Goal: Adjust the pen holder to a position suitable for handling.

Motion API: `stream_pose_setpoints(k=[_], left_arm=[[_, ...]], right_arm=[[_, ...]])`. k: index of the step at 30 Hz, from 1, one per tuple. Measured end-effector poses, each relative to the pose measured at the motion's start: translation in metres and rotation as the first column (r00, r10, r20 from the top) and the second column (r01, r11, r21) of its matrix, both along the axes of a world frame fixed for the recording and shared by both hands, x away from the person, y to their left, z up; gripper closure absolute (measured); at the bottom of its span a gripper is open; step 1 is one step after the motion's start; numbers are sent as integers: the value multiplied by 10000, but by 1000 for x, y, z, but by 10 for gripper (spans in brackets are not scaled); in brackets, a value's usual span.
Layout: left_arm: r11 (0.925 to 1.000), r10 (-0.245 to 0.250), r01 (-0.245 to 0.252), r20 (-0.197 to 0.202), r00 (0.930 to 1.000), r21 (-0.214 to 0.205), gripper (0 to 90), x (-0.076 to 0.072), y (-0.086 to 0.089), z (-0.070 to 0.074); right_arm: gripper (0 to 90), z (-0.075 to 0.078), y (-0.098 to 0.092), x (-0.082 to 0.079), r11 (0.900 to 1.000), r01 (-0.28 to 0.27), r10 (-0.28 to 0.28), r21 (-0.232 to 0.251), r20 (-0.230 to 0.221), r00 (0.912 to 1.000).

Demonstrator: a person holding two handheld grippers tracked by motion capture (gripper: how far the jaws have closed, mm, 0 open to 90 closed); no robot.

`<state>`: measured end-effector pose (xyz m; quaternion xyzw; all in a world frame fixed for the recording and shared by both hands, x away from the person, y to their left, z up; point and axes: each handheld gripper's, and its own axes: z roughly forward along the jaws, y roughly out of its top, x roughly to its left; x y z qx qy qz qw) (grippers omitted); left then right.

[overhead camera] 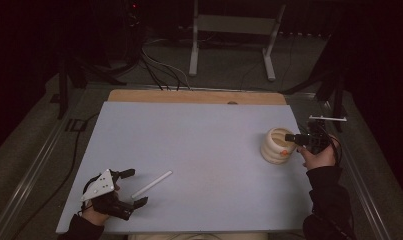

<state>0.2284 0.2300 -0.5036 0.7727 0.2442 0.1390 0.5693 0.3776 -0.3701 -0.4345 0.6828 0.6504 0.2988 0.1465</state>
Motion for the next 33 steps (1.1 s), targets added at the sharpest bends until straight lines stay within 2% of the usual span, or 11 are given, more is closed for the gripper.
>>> stream_pose_setpoints(k=[2,4,6,11,15,21,28,33], left_arm=[[10000,2,-2,12,10000,3,1,0,0,0],[10000,-6,6,0,10000,-11,1,0,0,0],[10000,-8,8,8,10000,18,1,0,0,0],[10000,-13,13,0,10000,46,1,0,0,0],[10000,-26,26,5,10000,11,1,0,0,0],[10000,-34,34,28,10000,2,1,0,0,0],[10000,-55,55,15,10000,20,1,0,-1,0],[10000,-64,64,13,10000,42,1,0,-1,0]], right_arm=[[504,-1,0,1,10000,82,-81,33,-116,9999],[522,-1,0,1,9999,120,-119,66,-171,9998],[584,-2,0,2,9996,267,-265,45,-331,9991],[651,-5,1,5,9991,404,-412,-131,-644,9971],[712,-3,1,6,9982,569,-580,-173,-669,9961],[724,-2,4,7,9975,585,-612,-403,-693,9957],[732,1,12,8,9975,299,-340,-635,-650,9973],[737,6,22,9,9980,91,-127,-624,-572,9983]])
